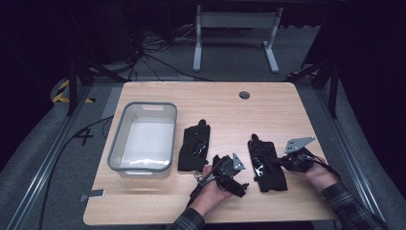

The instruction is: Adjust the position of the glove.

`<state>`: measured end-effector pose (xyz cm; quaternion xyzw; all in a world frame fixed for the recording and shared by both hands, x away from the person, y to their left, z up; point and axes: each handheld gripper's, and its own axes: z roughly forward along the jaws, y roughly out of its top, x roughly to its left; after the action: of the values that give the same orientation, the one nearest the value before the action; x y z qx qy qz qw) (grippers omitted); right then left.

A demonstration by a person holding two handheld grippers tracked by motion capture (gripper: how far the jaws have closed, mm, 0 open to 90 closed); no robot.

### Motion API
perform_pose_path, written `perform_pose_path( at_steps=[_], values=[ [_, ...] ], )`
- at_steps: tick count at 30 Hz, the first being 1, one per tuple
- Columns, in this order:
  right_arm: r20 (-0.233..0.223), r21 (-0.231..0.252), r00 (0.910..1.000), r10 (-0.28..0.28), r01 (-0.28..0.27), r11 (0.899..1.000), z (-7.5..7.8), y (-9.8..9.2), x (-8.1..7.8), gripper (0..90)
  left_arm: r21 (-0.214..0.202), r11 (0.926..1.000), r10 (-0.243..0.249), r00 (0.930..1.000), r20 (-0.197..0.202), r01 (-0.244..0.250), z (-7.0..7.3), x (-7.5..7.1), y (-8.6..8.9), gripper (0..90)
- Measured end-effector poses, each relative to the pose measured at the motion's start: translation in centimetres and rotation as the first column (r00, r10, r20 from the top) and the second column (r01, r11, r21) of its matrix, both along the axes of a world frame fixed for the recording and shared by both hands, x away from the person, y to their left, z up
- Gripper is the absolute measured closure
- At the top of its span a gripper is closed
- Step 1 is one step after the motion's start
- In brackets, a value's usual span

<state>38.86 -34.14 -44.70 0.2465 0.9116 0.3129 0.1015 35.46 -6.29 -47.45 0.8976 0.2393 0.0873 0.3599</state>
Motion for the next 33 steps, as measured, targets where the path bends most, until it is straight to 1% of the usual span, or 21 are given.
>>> perform_pose_path(
  at_steps=[1, 2, 6, 7, 8, 10, 15, 18, 19, 22, 26, 28, 29, 30, 31, 32, 33],
  values=[
    [0.0, 0.0, 1.0, 0.0, 0.0, 1.0, 0.0, 0.0, 0.0, 90.0, 0.0, 1.0, 0.0, 1.0, 0.0, 0.0, 0.0, 0.0, 0.0, 0.0],
    [-0.004, -0.001, 1.0, 0.004, -0.004, 1.0, 0.0, 0.0, -0.5, 90.0, 0.001, 1.0, 0.001, 1.0, -0.001, -0.001, 0.0, 0.0, 0.0, 0.0],
    [-0.007, -0.004, 0.9999, 0.015, -0.015, 1.0, 0.0, -0.1, -1.7, 90.0, 0.001, 1.0, 0.0, 1.0, -0.001, 0.0, 0.0, 0.0, 0.0, 0.0],
    [-0.007, -0.004, 0.9999, 0.015, -0.015, 1.0, 0.0, -0.1, -1.7, 90.0, 0.001, 1.0, 0.0, 1.0, -0.001, 0.0, 0.0, 0.0, 0.0, 0.0],
    [-0.014, -0.005, 0.9997, 0.019, -0.019, 1.0, 0.0, -0.2, -2.4, 90.0, 0.001, 1.0, 0.0, 1.0, -0.001, 0.0, 0.0, 0.0, 0.0, 0.0],
    [-0.017, -0.002, 0.9997, 0.018, -0.018, 1.0, 0.0, -0.2, -2.9, 90.0, 0.003, 1.0, -0.001, 1.0, -0.001, 0.001, 0.0, 0.0, 0.0, 0.0],
    [-0.014, -0.005, 0.9996, 0.024, -0.024, 1.0, 0.0, -0.1, -3.4, 90.0, 0.004, 1.0, -0.002, 1.0, -0.002, 0.002, 0.0, 0.0, 0.0, 0.0],
    [-0.031, 0.001, 0.9992, 0.027, -0.027, 1.0, 0.2, -0.2, -3.2, 89.8, 0.004, 1.0, -0.002, 1.0, -0.002, 0.002, 0.0, 0.0, 0.0, 0.0],
    [-0.032, 0.011, 0.9991, 0.027, -0.026, 1.0, 0.3, -0.3, -3.1, 89.1, 0.004, 1.0, -0.003, 1.0, -0.002, 0.003, 0.0, 0.0, 0.0, 0.0],
    [-0.028, 0.034, 0.9995, 0.016, -0.015, 0.999, 0.6, -0.6, -3.0, 86.5, 0.004, 1.0, -0.003, 1.0, -0.003, 0.003, 0.0, 0.0, 0.0, 0.0],
    [-0.007, 0.054, 0.9999, -0.011, 0.011, 0.998, 1.1, -1.3, -2.8, 81.5, 0.004, 1.0, -0.002, 1.0, -0.002, 0.002, 0.0, 0.0, 0.0, 0.0],
    [0.003, 0.055, 0.9994, -0.035, 0.034, 0.998, 1.3, -1.8, -2.6, 77.3, 0.004, 1.0, -0.003, 1.0, -0.002, 0.003, 0.0, 0.0, 0.0, 0.0],
    [0.003, 0.06, 0.9986, -0.053, 0.053, 0.997, 1.3, -2.2, -2.4, 72.1, 0.004, 1.0, -0.002, 1.0, -0.002, 0.002, 0.0, 0.0, 0.0, 0.0],
    [0.003, 0.062, 0.9979, -0.064, 0.064, 0.996, 1.2, -2.4, -2.3, 70.1, 0.004, 1.0, -0.003, 1.0, -0.002, 0.003, 0.0, 0.0, 0.0, 0.0],
    [-0.001, 0.061, 0.9971, -0.076, 0.076, 0.995, 1.1, -2.7, -2.1, 66.0, 0.004, 1.0, -0.003, 1.0, -0.002, 0.003, 0.0, 0.0, 0.0, 0.0],
    [-0.001, 0.061, 0.9971, -0.076, 0.076, 0.995, 1.1, -2.7, -2.1, 66.0, 0.004, 1.0, -0.003, 1.0, -0.002, 0.003, 0.0, 0.0, 0.0, 0.0],
    [0.002, 0.06, 0.9957, -0.093, 0.092, 0.994, 1.0, -3.0, -2.0, 62.6, 0.004, 1.0, -0.003, 1.0, -0.002, 0.003, 0.0, 0.0, 0.0, 0.0]
  ],
)
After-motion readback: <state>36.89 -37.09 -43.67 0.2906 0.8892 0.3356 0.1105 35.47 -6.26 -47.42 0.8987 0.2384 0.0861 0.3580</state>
